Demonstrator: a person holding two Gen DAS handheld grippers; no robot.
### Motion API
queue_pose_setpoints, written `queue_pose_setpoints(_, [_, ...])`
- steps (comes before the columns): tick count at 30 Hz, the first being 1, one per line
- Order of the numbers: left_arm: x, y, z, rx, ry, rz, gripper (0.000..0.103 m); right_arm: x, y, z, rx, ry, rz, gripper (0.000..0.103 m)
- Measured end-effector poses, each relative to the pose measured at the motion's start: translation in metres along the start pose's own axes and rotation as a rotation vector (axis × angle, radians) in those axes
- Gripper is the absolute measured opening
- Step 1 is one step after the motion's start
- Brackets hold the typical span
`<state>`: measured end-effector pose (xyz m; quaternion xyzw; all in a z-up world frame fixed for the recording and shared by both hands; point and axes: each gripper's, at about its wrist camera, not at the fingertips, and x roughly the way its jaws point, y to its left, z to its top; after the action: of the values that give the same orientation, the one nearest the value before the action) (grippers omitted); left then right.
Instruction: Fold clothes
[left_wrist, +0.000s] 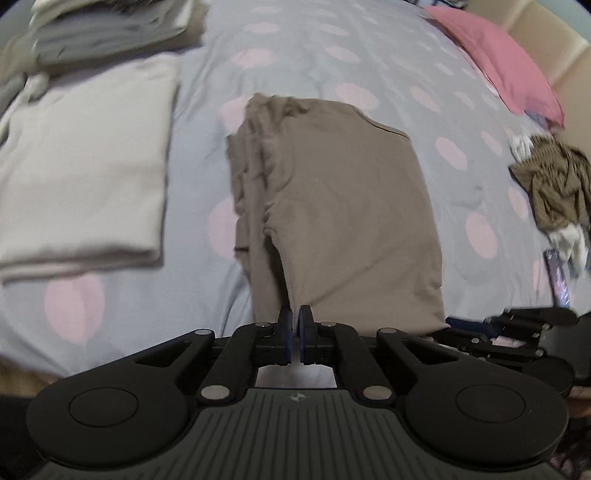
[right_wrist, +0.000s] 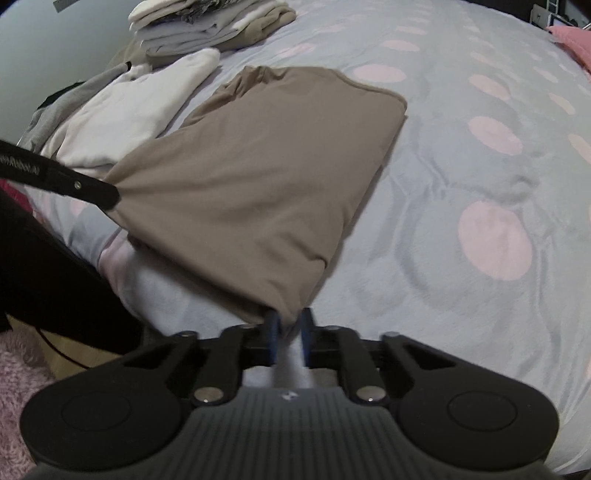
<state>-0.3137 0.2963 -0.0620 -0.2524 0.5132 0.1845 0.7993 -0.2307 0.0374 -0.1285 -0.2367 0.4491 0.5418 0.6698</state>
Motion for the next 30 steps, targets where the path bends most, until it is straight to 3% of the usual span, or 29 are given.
queue_pose_setpoints(8, [0.035,0.011,0.002,-0.014,0.1,0.088,0.002,0.003,0.003,-0.001,-0.02,0.025,-0.003,0.005])
queue_pose_setpoints(12, [0.03,0.019,-0.001,-0.052,0.093,0.118,0.016,0.001,0.0,-0.004,-0.007,0.033,0.001,0.009])
queue_pose_setpoints(13, [0.027,0.02,-0.003,-0.059,0.086,0.127,0.021,0.0,-0.001,-0.005,-0.001,0.033,0.002,0.014])
queue_pose_setpoints(16, [0.021,0.022,-0.006,-0.073,0.068,0.124,0.027,-0.002,-0.003,-0.006,0.01,0.03,0.0,0.023])
queue_pose_setpoints(20, [0.019,0.033,-0.007,-0.166,0.071,0.042,0.036,0.001,-0.003,-0.006,0.014,0.034,0.012,0.025])
queue_pose_setpoints(22, [0.026,0.033,-0.005,-0.192,0.081,0.037,0.041,0.002,-0.001,-0.005,0.007,0.036,0.013,0.027])
queue_pose_setpoints(27, [0.05,0.018,-0.004,-0.141,0.122,0.068,0.04,0.006,0.003,-0.003,-0.015,0.033,0.005,0.027])
queue_pose_setpoints(30, [0.055,0.007,-0.003,-0.087,0.114,0.096,0.034,0.005,0.006,-0.002,-0.035,0.015,0.012,0.01])
